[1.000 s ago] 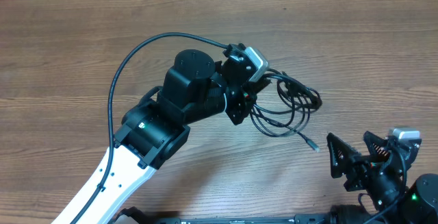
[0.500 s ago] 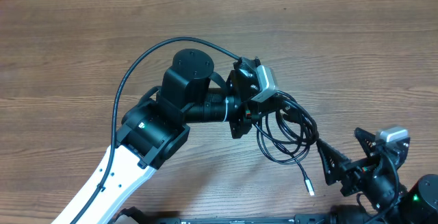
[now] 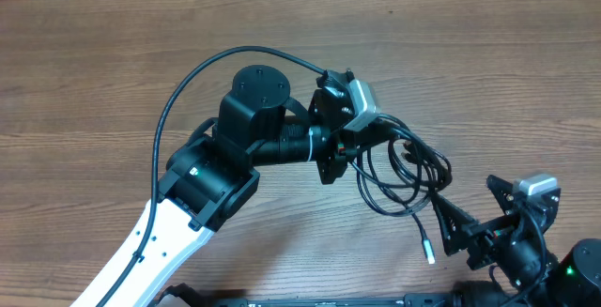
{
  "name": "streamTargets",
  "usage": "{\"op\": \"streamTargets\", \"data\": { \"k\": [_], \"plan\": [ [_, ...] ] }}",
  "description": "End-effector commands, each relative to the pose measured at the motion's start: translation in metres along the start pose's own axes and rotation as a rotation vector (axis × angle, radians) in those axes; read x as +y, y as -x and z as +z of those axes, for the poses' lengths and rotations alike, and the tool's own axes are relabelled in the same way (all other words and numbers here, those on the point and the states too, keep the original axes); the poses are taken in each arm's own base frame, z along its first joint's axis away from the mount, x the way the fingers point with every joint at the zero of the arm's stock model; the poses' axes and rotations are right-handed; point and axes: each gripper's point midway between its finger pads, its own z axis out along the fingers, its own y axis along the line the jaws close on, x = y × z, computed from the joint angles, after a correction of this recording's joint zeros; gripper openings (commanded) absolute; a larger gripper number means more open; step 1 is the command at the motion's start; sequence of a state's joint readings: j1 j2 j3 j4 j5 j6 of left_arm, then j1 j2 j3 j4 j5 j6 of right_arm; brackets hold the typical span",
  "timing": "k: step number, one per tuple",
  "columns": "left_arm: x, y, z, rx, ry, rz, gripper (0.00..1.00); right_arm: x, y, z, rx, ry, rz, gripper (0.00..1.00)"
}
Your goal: Untangle cables
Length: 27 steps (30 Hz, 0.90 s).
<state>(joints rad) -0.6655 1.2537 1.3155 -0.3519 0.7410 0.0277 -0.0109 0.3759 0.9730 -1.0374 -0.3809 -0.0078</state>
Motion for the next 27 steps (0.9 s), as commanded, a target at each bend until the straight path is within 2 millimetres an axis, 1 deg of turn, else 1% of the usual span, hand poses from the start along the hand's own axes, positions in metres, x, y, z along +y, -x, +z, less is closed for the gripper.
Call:
{"op": "streamTargets", "data": {
  "k": [1,4,7,8,10,14,16,19,22,23,24,25,26,27],
  "plan": [
    [-0.031,0.017,-0.012,-0.038,-0.134,0.037,0.04,0.001,0.008,0.001,-0.031,0.006,-0.006,0.93],
    [-0.038,0.016,-0.013,-0.033,-0.177,0.031,0.04,0.004,0.014,0.001,-0.053,0.025,-0.015,0.93],
    [-0.048,0.016,-0.015,-0.035,-0.232,0.034,0.04,0.004,0.015,0.001,-0.057,0.025,-0.017,0.92],
    [-0.054,0.016,-0.017,-0.035,-0.272,0.034,0.04,0.004,0.016,0.001,-0.059,0.026,-0.017,0.93],
    [-0.060,0.015,-0.019,-0.035,-0.307,0.034,0.04,0.005,0.018,0.002,-0.066,0.028,-0.021,0.93],
    [-0.060,0.013,-0.019,-0.026,-0.310,0.023,0.04,0.014,0.025,0.001,-0.095,0.081,-0.038,0.93],
    [-0.059,0.012,-0.018,-0.022,-0.304,0.018,0.04,0.023,0.027,-0.001,-0.104,0.130,-0.051,0.94],
    [-0.053,0.011,-0.016,-0.017,-0.265,0.013,0.04,0.035,0.026,-0.003,-0.100,0.201,-0.064,0.96],
    [-0.052,0.011,-0.015,-0.017,-0.266,0.012,0.04,0.044,0.026,-0.005,-0.099,0.255,-0.069,0.96],
    [-0.052,0.010,-0.015,-0.015,-0.270,0.010,0.04,0.045,0.027,-0.005,-0.102,0.261,-0.072,0.94],
    [-0.052,0.009,-0.014,-0.012,-0.270,0.005,0.04,0.045,0.028,-0.005,-0.108,0.261,-0.075,0.86],
    [-0.053,0.009,-0.014,-0.011,-0.277,0.004,0.04,0.045,0.029,-0.005,-0.112,0.261,-0.078,0.71],
    [-0.053,0.009,-0.014,-0.011,-0.278,0.004,0.04,0.045,0.030,-0.005,-0.116,0.261,-0.080,0.52],
    [-0.053,0.009,-0.014,-0.011,-0.277,0.004,0.04,0.045,0.031,-0.005,-0.118,0.261,-0.081,0.37]
  ]
}}
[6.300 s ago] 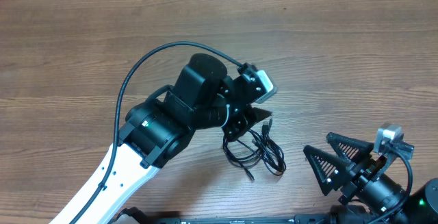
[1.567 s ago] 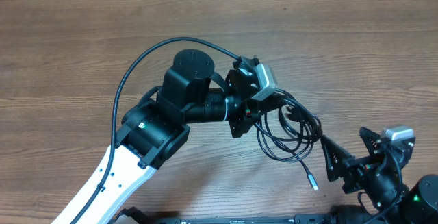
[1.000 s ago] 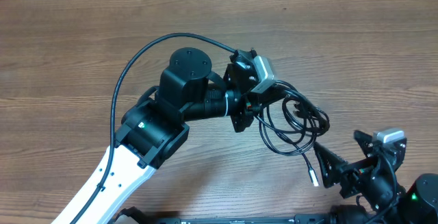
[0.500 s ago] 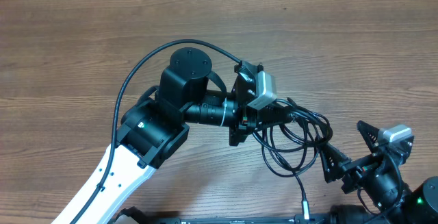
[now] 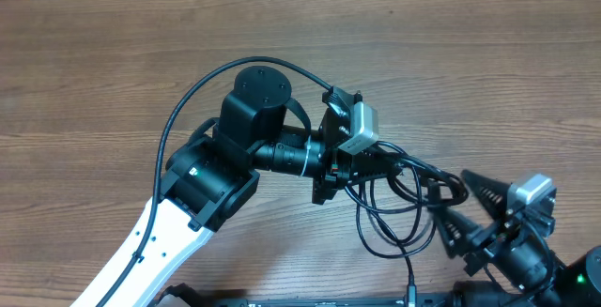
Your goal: Untangle cables
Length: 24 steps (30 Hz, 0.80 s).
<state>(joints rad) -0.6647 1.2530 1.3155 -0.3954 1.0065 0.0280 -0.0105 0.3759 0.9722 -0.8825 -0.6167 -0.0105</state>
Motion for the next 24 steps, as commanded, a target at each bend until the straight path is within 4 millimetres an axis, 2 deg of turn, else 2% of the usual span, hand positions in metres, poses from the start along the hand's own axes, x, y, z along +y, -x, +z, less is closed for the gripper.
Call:
{"op": "streamTargets", "data": {
  "k": [1,2,5,7,13,14,16,18,22,24],
  "plan": [
    [-0.008,0.014,-0.006,-0.025,-0.005,0.041,0.04,0.002,0.001,0.002,0.001,0.018,0.000,0.26],
    [-0.007,0.014,-0.006,-0.026,0.006,0.041,0.04,0.002,0.000,0.002,0.002,0.018,0.001,0.20],
    [0.004,0.014,-0.006,-0.024,0.068,0.039,0.04,0.002,0.000,0.002,0.003,0.018,0.003,0.13],
    [0.013,0.014,-0.007,-0.024,0.119,0.038,0.04,0.002,0.000,0.002,0.005,0.018,0.004,0.12],
    [0.043,0.015,-0.013,-0.023,0.297,0.037,0.18,0.001,0.000,0.002,0.005,0.017,0.004,0.09],
    [0.046,0.015,-0.015,-0.023,0.319,0.037,0.23,0.001,0.000,0.002,0.005,0.017,0.004,0.09],
    [0.049,0.015,-0.016,-0.023,0.336,0.037,0.25,0.001,0.000,0.002,0.005,0.017,0.004,0.10],
    [0.050,0.015,-0.016,-0.022,0.342,0.036,0.33,0.001,0.000,0.002,0.005,0.017,0.004,0.10],
    [0.054,0.015,-0.017,-0.022,0.366,0.035,0.59,0.002,0.000,0.002,0.006,0.018,0.005,0.08],
    [0.058,0.015,-0.019,-0.022,0.391,0.036,0.66,0.001,-0.001,0.002,0.008,0.017,0.007,0.07]
  ]
}}
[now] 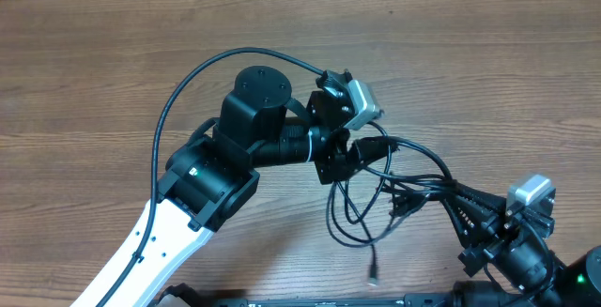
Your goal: Untangle cables
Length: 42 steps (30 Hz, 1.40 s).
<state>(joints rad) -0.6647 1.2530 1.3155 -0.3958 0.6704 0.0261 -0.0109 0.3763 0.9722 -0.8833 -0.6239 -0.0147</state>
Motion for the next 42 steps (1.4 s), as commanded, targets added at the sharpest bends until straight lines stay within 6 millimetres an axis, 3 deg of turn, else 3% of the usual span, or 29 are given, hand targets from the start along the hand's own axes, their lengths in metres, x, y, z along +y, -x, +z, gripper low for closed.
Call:
{"op": "streamTargets", "data": {
  "k": [1,9,11,15,21,25,28,34,42],
  "plan": [
    [0.007,0.016,-0.009,-0.037,0.073,0.031,0.68,0.000,-0.002,0.002,0.010,0.010,0.012,0.06],
    [0.012,0.016,-0.009,-0.035,0.097,0.029,1.00,0.000,-0.003,0.002,0.013,0.009,0.015,0.06],
    [0.006,0.016,-0.009,-0.034,0.064,0.029,1.00,0.000,-0.003,0.002,0.013,0.009,0.014,0.06],
    [-0.029,0.004,-0.010,-0.003,-0.139,0.116,0.99,-0.004,-0.002,0.002,0.012,-0.017,0.015,0.06],
    [-0.033,-0.037,-0.014,0.150,-0.161,0.072,1.00,-0.009,-0.003,0.002,0.012,-0.046,0.015,0.06],
    [-0.036,-0.052,-0.017,0.204,-0.171,0.078,1.00,-0.018,-0.005,0.001,0.019,-0.094,0.022,0.06],
    [-0.033,-0.053,-0.017,0.209,-0.155,0.080,1.00,-0.021,-0.007,0.001,0.028,-0.112,0.028,0.06],
    [-0.035,-0.054,-0.019,0.208,-0.166,0.152,1.00,-0.051,-0.024,-0.006,0.088,-0.292,0.062,0.06],
    [-0.016,-0.045,-0.014,0.181,-0.088,0.402,1.00,-0.037,-0.024,-0.003,0.089,-0.211,0.068,0.04]
  ]
}}
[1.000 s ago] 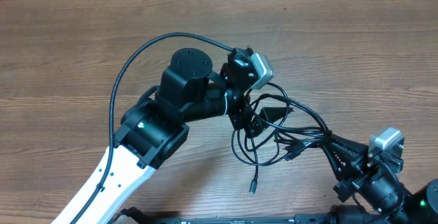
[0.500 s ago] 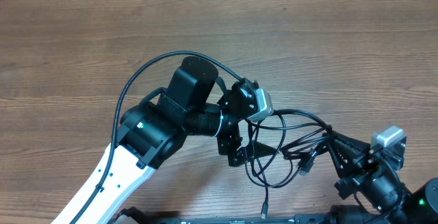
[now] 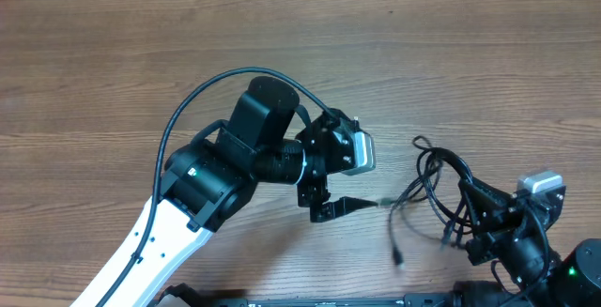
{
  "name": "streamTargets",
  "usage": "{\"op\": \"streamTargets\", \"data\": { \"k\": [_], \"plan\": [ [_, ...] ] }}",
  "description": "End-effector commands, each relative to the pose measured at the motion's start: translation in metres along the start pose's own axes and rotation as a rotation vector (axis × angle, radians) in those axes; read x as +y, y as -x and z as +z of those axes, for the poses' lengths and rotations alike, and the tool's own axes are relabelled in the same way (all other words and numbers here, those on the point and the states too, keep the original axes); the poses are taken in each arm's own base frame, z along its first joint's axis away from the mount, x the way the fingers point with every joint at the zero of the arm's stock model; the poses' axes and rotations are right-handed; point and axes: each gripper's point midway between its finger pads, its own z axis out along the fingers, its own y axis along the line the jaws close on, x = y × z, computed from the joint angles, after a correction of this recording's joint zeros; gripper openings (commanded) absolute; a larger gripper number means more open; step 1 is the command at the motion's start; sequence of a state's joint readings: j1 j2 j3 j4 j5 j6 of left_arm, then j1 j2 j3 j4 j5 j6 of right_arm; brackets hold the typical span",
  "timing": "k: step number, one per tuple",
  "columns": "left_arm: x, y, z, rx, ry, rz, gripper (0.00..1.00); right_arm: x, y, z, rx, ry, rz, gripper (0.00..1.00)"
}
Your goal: Untangle cables
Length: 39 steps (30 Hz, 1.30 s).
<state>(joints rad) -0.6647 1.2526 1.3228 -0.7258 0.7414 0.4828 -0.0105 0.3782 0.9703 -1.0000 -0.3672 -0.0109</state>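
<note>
The black cables [image 3: 434, 177] lie in a loose tangle on the wooden table right of centre. One strand with a light plug hangs down to a blurred tip [image 3: 398, 256]. My right gripper [image 3: 470, 209] sits at the tangle's right side, shut on several strands. My left gripper [image 3: 349, 204] points right, just left of the tangle. Its fingers look closed on a cable end whose pale connector [image 3: 382, 201] sticks out of the tips.
The left arm's white link and black joints [image 3: 225, 176] fill the lower left, with its own black supply cable [image 3: 188, 110] arching over it. The right arm's base [image 3: 563, 274] occupies the lower right corner. Bare wooden table [image 3: 451, 53] stretches behind.
The tangle has shifted right, away from the left gripper. The left gripper has dropped lower and now holds only one cable end. The right gripper still grips the strands, further right.
First the left gripper sat in the tangle while the right gripper stood open, clear of it. Then the open right fingers straddled the tangle's right edge. They then closed on strands stretched between both grippers. Now the bundle lies by the right gripper.
</note>
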Motion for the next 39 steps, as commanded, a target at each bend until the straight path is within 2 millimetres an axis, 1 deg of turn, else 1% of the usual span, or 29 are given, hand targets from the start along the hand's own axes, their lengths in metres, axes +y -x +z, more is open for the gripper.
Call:
{"op": "streamTargets", "data": {
  "k": [1,3,6,8,12,16,19,21,24,25,27,28,31,33,34,35,39],
  "plan": [
    [0.008,0.015,-0.009,-0.028,0.066,0.184,1.00,0.015,0.002,0.001,-0.003,0.090,0.000,0.04],
    [0.009,0.019,-0.009,-0.042,0.070,0.197,1.00,0.028,0.005,-0.001,-0.014,0.168,-0.009,0.04],
    [0.009,0.019,-0.009,-0.042,0.068,0.193,1.00,0.048,0.011,-0.006,-0.038,0.285,-0.032,0.04],
    [0.004,0.021,-0.009,-0.057,0.042,0.193,1.00,0.058,0.016,-0.009,-0.056,0.343,-0.047,0.04],
    [-0.009,0.027,-0.009,-0.100,-0.032,0.197,1.00,0.066,0.017,-0.012,-0.064,0.394,-0.057,0.04],
    [-0.013,0.027,-0.006,-0.111,-0.069,0.189,1.00,0.077,0.025,-0.018,-0.098,0.460,-0.087,0.05],
    [-0.024,0.032,-0.006,-0.154,-0.151,0.188,1.00,0.077,0.025,-0.018,-0.100,0.459,-0.089,0.06],
    [-0.026,0.033,-0.005,-0.164,-0.171,0.187,1.00,0.077,0.025,-0.018,-0.100,0.459,-0.089,0.06],
    [-0.024,0.031,-0.001,-0.157,-0.179,0.176,0.86,0.077,0.025,-0.018,-0.100,0.459,-0.089,0.06],
    [-0.023,0.029,0.002,-0.153,-0.182,0.169,0.75,0.077,0.025,-0.018,-0.100,0.459,-0.089,0.06],
    [-0.025,0.029,0.004,-0.165,-0.218,0.161,0.64,0.077,0.025,-0.018,-0.100,0.459,-0.089,0.06],
    [-0.027,0.029,0.005,-0.170,-0.233,0.157,0.61,0.077,0.025,-0.018,-0.100,0.459,-0.089,0.06],
    [-0.025,0.026,0.009,-0.166,-0.247,0.144,0.35,0.077,0.025,-0.018,-0.100,0.459,-0.088,0.06],
    [-0.024,0.025,0.010,-0.166,-0.249,0.142,0.13,0.077,0.025,-0.018,-0.099,0.459,-0.088,0.06],
    [-0.024,0.025,0.010,-0.165,-0.248,0.142,0.08,0.077,0.025,-0.018,-0.099,0.458,-0.088,0.08],
    [-0.024,0.026,0.010,-0.166,-0.249,0.142,0.05,0.076,0.025,-0.017,-0.097,0.452,-0.086,0.10],
    [-0.024,0.026,0.010,-0.166,-0.248,0.143,0.04,0.073,0.025,-0.016,-0.096,0.431,-0.082,0.15]
  ]
}}
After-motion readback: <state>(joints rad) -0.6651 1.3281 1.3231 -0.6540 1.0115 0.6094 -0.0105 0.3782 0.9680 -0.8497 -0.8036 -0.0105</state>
